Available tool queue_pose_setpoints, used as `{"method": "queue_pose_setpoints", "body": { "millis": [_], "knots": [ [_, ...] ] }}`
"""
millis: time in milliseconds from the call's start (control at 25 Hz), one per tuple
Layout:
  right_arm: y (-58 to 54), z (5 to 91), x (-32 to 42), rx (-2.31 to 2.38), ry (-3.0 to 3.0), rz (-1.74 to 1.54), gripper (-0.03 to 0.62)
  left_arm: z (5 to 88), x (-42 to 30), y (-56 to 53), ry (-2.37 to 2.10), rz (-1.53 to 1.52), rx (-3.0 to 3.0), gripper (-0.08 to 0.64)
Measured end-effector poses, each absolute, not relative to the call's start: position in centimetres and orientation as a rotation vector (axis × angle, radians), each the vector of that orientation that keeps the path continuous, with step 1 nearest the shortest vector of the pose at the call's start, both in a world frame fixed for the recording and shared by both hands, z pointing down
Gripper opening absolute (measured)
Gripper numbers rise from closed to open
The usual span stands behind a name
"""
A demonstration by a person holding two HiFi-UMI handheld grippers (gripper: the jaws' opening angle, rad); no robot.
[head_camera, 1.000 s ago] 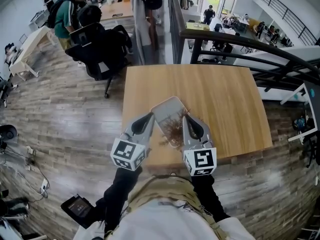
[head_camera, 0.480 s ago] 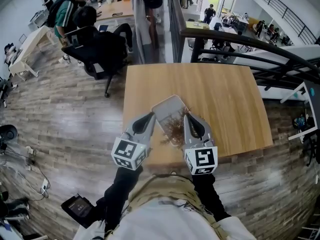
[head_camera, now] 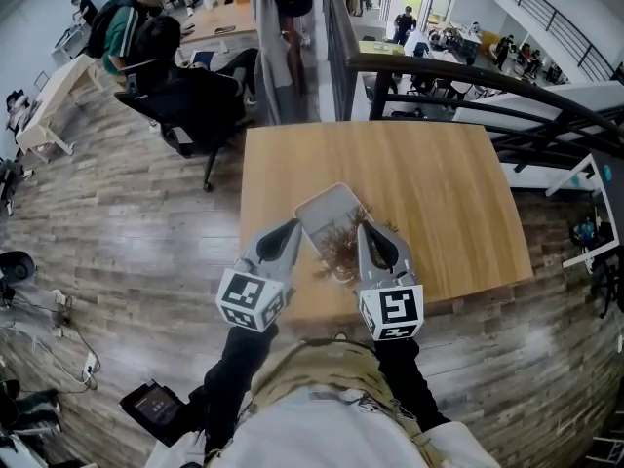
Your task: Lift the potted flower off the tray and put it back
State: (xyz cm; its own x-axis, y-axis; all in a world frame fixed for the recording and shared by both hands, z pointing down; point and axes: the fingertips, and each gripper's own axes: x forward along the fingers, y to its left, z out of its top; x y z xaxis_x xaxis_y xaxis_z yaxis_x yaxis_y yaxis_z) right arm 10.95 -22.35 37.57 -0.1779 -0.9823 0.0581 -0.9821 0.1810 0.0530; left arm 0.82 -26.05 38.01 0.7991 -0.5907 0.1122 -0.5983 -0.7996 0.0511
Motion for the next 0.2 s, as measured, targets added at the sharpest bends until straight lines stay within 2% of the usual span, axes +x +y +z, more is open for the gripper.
{"method": "queue_pose_setpoints", "body": {
  "millis": [200],
  "knots": [
    [-22.27,37.45,10.92,1.957,-2.355,-0.006,0.005,37.94,0.95,-26.01,-0.957,0.141,2.898,0.000]
  ]
}}
